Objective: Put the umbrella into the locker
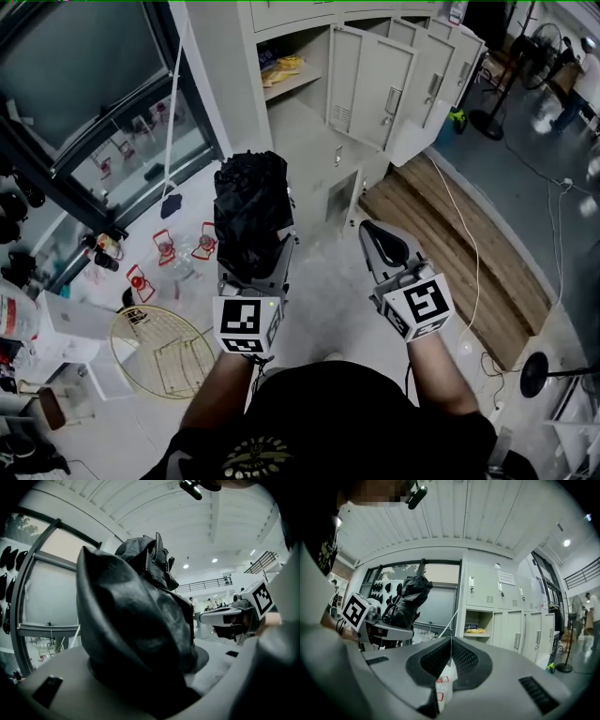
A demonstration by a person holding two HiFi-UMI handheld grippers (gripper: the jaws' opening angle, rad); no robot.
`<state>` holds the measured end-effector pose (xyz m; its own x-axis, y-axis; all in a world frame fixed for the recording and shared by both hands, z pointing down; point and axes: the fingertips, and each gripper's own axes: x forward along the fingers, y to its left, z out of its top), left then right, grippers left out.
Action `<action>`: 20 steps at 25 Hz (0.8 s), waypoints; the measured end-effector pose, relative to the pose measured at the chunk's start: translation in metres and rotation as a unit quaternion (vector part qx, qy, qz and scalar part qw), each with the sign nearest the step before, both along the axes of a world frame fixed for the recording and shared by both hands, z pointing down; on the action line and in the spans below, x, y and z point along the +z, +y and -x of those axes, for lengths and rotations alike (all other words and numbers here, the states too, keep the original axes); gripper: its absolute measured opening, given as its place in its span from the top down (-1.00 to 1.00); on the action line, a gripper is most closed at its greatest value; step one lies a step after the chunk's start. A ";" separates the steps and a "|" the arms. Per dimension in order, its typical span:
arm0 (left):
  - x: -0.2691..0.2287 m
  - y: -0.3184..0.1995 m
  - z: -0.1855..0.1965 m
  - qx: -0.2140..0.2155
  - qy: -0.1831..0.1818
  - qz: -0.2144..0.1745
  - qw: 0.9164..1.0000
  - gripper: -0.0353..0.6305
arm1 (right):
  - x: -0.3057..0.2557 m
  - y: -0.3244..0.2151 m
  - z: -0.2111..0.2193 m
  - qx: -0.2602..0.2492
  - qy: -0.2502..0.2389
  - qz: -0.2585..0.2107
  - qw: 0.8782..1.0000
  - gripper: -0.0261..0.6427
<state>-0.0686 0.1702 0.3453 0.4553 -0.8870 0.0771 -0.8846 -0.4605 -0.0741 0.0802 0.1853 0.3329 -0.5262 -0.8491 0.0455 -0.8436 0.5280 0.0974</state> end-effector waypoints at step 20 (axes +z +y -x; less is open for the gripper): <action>0.020 -0.029 -0.029 -0.010 -0.027 0.019 0.999 0.10 | 0.020 -0.041 -0.026 -0.025 -0.021 0.022 0.999 0.83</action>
